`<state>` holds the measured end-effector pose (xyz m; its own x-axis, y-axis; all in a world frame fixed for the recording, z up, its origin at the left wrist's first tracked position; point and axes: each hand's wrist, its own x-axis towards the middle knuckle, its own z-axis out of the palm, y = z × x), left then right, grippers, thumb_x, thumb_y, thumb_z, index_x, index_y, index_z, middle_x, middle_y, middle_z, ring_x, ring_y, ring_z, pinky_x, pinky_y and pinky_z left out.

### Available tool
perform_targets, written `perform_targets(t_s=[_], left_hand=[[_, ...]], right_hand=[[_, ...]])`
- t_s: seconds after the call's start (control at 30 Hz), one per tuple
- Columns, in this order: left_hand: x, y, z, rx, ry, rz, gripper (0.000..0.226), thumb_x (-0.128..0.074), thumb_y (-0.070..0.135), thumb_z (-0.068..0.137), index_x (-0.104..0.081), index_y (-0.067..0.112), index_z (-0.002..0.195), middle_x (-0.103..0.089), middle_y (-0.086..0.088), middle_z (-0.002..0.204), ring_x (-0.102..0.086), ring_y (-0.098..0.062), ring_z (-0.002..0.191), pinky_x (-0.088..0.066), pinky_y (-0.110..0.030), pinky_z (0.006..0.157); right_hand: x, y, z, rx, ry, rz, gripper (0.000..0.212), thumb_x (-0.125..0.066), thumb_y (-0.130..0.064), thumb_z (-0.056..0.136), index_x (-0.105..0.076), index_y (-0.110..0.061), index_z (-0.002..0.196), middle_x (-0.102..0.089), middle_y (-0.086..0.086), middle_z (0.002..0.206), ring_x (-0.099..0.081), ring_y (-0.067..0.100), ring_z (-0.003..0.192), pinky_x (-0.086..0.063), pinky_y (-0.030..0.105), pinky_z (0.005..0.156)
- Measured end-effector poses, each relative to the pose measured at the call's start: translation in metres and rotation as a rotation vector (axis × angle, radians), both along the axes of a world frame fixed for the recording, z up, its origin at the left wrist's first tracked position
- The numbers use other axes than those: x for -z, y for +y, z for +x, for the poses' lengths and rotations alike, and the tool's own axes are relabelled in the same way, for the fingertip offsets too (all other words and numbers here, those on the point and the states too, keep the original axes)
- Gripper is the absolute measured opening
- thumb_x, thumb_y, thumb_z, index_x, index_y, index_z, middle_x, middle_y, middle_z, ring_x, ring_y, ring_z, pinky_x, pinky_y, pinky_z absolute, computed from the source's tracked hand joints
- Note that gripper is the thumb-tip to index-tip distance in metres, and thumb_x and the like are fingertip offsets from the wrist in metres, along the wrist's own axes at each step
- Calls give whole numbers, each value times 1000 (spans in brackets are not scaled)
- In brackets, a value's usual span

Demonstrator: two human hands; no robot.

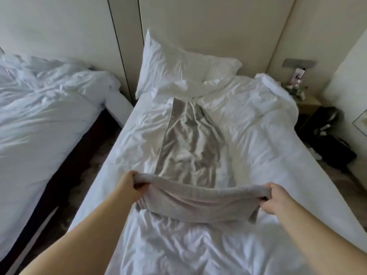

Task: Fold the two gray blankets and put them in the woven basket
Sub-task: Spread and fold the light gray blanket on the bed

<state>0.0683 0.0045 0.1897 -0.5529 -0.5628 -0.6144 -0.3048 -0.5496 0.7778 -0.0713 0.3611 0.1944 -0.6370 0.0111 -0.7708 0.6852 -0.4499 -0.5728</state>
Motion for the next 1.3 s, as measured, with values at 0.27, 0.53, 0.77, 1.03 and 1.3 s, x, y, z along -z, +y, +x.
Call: perform_targets(t_s=[0.27,0.53,0.77,1.03,1.3], left_hand=[[-424,-28,-92,-52,944,78,8,-49,14,92,-53,9,89,-55,-12,86,-57,-24,78,-59,-31,54],[-466,-1,3,96,1129,-63,15,-51,17,90,-55,8,102,-61,-12,88,-64,-25,76,-59,-31,57],[-331,12,75,119,849,18,13,-58,16,83,-57,12,96,-59,-10,90,-61,-24,77,-59,-32,60],[-92,31,215,32,307,145,28,-57,13,85,-59,16,113,-60,-13,105,-60,-24,78,-54,-35,53],[68,46,385,-117,-102,299,37,-46,6,93,-51,10,130,-50,-19,137,-56,-32,95,-47,-40,82]], right_hand=[[-464,-3,-88,85,1050,-215,21,-42,-10,86,-49,-18,68,-59,1,56,-61,14,65,-56,24,58],[-493,32,17,59,1218,-286,13,-47,-6,75,-51,-19,76,-57,-1,75,-63,14,71,-57,23,68],[-325,68,121,181,867,-163,13,-47,-12,90,-51,-16,78,-59,1,79,-65,15,63,-57,23,52],[-73,95,297,207,341,167,30,-46,-8,95,-45,-9,126,-52,14,105,-56,29,93,-46,39,92],[57,109,466,148,-118,279,25,-36,5,91,-41,-9,70,-49,12,64,-52,22,56,-43,18,30]])
